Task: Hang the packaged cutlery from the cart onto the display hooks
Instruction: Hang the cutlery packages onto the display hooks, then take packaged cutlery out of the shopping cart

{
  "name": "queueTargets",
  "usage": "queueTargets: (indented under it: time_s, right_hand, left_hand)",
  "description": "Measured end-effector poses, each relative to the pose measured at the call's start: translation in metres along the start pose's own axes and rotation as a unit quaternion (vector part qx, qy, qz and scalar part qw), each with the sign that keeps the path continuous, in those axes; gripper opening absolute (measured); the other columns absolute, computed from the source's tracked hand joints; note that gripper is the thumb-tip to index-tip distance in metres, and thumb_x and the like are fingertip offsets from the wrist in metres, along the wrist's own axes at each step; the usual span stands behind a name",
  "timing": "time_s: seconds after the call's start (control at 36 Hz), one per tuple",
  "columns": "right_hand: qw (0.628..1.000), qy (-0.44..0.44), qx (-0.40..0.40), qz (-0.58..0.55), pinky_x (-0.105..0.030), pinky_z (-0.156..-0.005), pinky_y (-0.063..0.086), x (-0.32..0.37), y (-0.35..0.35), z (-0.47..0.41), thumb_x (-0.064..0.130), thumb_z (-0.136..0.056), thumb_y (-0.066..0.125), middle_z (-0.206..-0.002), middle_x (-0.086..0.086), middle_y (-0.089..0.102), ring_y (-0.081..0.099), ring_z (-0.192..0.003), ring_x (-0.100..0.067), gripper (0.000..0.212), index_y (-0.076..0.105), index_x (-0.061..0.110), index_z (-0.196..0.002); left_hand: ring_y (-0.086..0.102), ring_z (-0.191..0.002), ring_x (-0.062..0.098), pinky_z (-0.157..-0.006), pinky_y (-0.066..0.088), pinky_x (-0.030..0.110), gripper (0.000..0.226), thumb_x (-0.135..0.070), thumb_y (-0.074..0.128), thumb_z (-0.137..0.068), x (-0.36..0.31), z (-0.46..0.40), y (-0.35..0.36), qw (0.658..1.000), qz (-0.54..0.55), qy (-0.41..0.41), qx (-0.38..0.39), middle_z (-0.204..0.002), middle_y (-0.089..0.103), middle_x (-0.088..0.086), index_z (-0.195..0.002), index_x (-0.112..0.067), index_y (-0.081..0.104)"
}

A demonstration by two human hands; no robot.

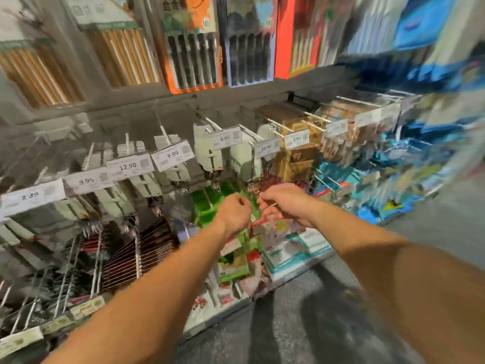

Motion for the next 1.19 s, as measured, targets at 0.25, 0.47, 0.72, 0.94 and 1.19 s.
queueTargets:
  time_s: [0.25, 0.47, 0.72, 0.94, 1.19]
  right_hand:
    - [0.997, 0.004, -0.050, 0.056, -0.018, -0.043, 0.035, -0.040, -0.146, 0.091, 0.025, -0.100, 0.053, -0.069, -0.002, 0.057, 0.052, -0.054, -0.011, 0.024, 0.059, 0.015, -0.078]
    - [0.988, 0.027, -0.144, 0.040, -0.019, -0.047, 0.045, -0.093, -0.288, 0.191, 0.020, -0.098, 0.055, -0.078, -0.005, 0.060, 0.056, -0.060, -0.012, 0.017, 0.059, 0.014, -0.083]
    - [0.967, 0.078, -0.241, -0.018, -0.021, -0.056, 0.048, -0.173, -0.428, 0.283, 0.024, -0.098, 0.054, -0.073, 0.002, 0.061, 0.057, -0.057, -0.009, 0.015, 0.058, 0.019, -0.084]
    - [0.931, 0.136, -0.329, -0.083, -0.020, -0.047, 0.045, -0.245, -0.535, 0.355, 0.017, -0.100, 0.052, -0.073, -0.004, 0.057, 0.057, -0.051, -0.010, 0.023, 0.054, 0.014, -0.078]
    - [0.864, 0.169, -0.456, -0.130, -0.035, -0.070, 0.056, -0.319, -0.650, 0.455, 0.024, -0.096, 0.063, -0.083, -0.010, 0.069, 0.064, -0.070, -0.018, 0.022, 0.066, 0.002, -0.099]
  left_hand:
    - [0.072, -0.080, 0.035, -0.077, 0.059, 0.051, 0.050, -0.054, 0.046, -0.084, -0.084, 0.022, 0.141, 0.994, 0.052, 0.059, 0.080, -0.085, 0.072, 0.019, -0.077, -0.008, 0.063]
    - [0.059, -0.059, 0.023, -0.050, 0.041, 0.025, 0.022, -0.015, 0.045, -0.102, -0.195, 0.114, 0.261, 0.975, 0.089, 0.088, 0.183, -0.076, 0.060, 0.012, -0.082, -0.010, 0.052]
    - [0.052, -0.048, 0.017, -0.046, 0.036, 0.023, 0.030, -0.010, 0.041, -0.104, -0.284, 0.186, 0.410, 0.942, 0.101, 0.106, 0.303, -0.069, 0.052, 0.009, -0.075, -0.013, 0.048]
    - [0.053, -0.051, 0.016, -0.040, 0.037, 0.017, 0.026, -0.011, 0.044, -0.103, -0.349, 0.229, 0.548, 0.901, 0.034, 0.153, 0.404, -0.070, 0.054, 0.006, -0.077, -0.014, 0.047]
    - [0.066, -0.069, 0.027, -0.071, 0.054, 0.039, 0.026, -0.017, 0.048, -0.100, -0.427, 0.275, 0.695, 0.824, -0.056, 0.227, 0.516, -0.086, 0.070, 0.017, -0.080, -0.009, 0.061]
Point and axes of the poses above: each hand's wrist, its own z-axis away from the middle knuckle, its own y-axis out of the palm, x = y × z, the point moved 7 cm from there along -z, towards the middle knuckle
